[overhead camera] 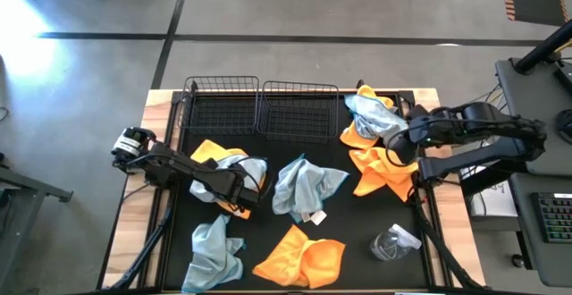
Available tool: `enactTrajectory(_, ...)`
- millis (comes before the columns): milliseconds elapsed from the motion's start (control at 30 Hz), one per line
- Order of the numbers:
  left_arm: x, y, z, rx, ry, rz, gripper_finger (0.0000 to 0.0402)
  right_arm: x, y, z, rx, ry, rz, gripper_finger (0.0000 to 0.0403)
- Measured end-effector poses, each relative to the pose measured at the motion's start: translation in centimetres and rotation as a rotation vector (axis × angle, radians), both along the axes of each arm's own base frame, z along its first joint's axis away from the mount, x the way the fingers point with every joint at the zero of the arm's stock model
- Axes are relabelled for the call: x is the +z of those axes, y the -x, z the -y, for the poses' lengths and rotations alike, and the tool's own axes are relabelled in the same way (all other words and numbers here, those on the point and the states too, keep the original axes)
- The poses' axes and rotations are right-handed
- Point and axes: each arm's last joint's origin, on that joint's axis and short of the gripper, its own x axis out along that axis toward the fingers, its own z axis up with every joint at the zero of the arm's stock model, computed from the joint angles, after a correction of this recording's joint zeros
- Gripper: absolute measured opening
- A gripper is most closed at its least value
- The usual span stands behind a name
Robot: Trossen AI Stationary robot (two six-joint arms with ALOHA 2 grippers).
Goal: Sort microfiber towel by color & place in baskets
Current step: Put the blue towel into the left black wire basket
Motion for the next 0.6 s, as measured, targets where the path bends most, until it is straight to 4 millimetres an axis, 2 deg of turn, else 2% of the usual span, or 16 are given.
enactTrajectory(433, 0.1, 0.0, 0.1, 0.026, 0.009, 0.004, 0.0001, -0.1, -0.1, 0.0, 0.001, 0.000, -0.002, 0.0059)
enactTrajectory(600, 1.5, -0.7, 0.3, 0.019, 0.029, 0.018, 0.0001, -0.1, 0.0, 0.0, 0.001, 0.000, -0.002, 0.0059)
